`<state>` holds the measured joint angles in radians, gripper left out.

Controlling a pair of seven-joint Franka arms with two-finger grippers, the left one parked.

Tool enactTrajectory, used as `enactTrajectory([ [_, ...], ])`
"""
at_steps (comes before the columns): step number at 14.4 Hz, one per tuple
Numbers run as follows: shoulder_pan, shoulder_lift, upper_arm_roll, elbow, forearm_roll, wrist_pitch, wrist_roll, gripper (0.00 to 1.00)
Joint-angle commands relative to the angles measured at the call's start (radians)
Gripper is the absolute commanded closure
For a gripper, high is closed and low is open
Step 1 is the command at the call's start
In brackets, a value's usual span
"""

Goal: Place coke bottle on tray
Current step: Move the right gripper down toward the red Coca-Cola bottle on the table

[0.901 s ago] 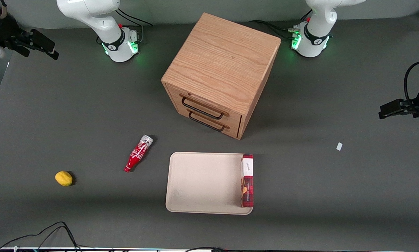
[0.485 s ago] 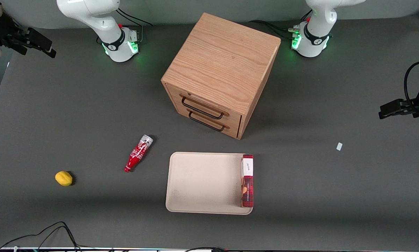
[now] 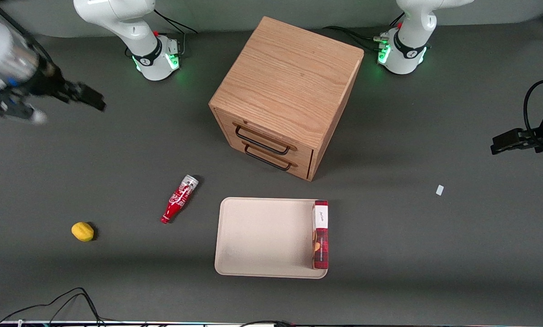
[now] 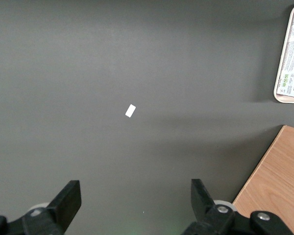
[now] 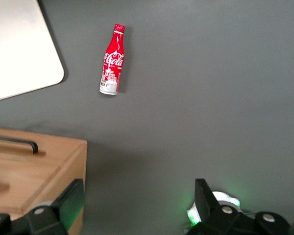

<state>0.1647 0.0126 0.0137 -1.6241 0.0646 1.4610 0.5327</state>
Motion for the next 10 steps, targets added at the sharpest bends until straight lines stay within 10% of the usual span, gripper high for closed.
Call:
enactTrajectory([
  [1, -0.002, 0.154, 0.018, 0.037, 0.034, 0.073, 0.107, 0.00],
  [10, 0.015, 0.375, 0.054, -0.209, 0.020, 0.648, 0.320, 0.00],
])
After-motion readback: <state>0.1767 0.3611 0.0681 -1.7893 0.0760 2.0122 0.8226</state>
